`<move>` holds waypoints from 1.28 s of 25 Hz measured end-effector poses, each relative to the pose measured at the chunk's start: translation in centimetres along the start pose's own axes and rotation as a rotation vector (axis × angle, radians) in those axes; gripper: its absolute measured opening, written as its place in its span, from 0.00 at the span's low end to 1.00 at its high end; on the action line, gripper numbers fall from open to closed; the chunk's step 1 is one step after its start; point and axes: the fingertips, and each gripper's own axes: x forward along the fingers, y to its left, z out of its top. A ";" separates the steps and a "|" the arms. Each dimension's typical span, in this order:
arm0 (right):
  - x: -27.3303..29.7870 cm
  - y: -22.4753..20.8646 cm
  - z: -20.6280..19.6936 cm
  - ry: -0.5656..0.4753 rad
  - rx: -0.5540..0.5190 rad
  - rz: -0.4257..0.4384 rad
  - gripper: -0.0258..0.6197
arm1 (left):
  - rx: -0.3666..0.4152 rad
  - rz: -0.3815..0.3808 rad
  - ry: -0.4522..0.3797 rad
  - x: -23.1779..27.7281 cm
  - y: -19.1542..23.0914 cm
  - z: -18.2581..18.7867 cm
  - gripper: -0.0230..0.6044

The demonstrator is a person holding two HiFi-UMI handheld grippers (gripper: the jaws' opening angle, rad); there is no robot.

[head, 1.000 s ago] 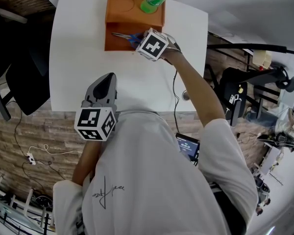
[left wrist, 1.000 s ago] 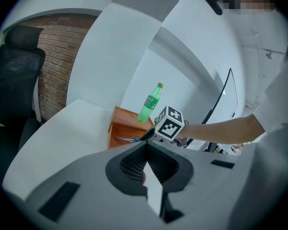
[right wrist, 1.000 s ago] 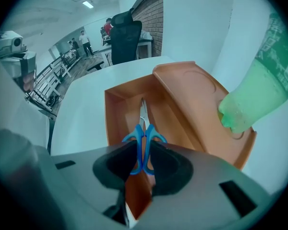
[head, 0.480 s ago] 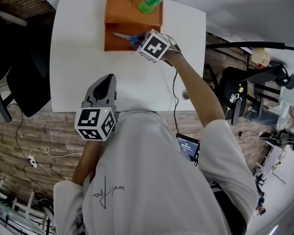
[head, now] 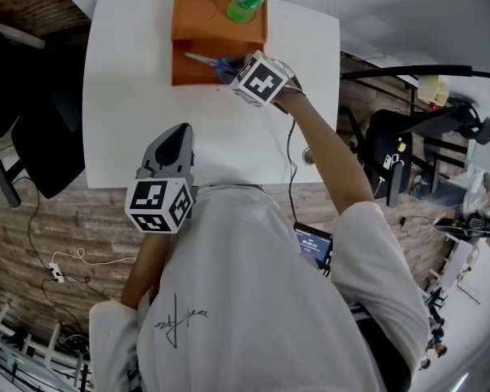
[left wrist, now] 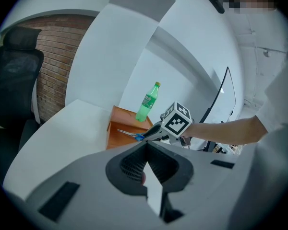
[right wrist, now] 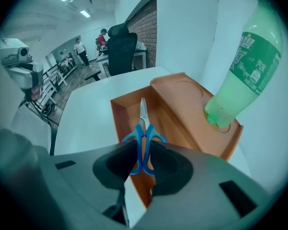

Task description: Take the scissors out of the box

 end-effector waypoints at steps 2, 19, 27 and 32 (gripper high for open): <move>-0.3 0.1 -0.1 -0.001 -0.009 -0.005 0.19 | 0.000 0.001 0.006 0.1 0.0 -0.2 0.05; -2.6 1.4 0.4 -0.110 0.087 -0.027 0.19 | 0.026 -0.017 0.009 -0.2 -0.5 -0.3 0.05; -3.3 2.2 0.2 -0.155 0.152 -0.033 0.19 | 0.032 -0.019 0.005 -0.2 -0.4 -0.1 0.05; -3.5 2.9 -0.2 -0.170 0.173 -0.029 0.19 | 0.034 -0.019 0.009 -0.1 -0.3 0.1 0.05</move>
